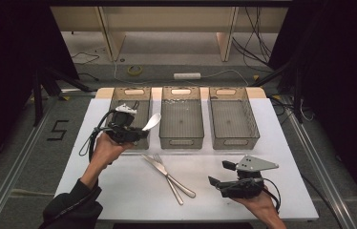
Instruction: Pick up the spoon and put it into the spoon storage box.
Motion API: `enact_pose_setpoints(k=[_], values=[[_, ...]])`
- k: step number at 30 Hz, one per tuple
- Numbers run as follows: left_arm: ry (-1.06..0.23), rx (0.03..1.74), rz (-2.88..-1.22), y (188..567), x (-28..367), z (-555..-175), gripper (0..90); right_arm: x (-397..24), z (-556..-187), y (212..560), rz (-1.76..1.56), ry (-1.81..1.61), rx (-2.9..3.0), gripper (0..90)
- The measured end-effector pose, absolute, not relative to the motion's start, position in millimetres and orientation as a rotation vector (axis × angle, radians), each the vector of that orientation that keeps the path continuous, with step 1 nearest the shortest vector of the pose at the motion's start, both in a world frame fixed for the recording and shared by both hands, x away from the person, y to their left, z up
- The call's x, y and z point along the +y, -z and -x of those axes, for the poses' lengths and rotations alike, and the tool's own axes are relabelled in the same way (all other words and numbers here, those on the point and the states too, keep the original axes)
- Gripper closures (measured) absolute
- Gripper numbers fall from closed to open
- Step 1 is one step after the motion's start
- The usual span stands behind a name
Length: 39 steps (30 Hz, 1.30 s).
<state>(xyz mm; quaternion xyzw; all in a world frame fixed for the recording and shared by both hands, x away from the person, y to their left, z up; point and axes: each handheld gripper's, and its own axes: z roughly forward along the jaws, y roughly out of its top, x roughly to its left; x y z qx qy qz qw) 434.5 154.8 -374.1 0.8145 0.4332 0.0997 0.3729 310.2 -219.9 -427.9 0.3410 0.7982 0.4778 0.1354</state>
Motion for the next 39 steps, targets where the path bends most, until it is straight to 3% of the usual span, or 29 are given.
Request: enact_pose_setpoints(k=[39], values=[[-0.261,1.121,-2.087,375,101,-492,74.4,-220,-311,429,-0.994,-1.384,2.318,25.1]])
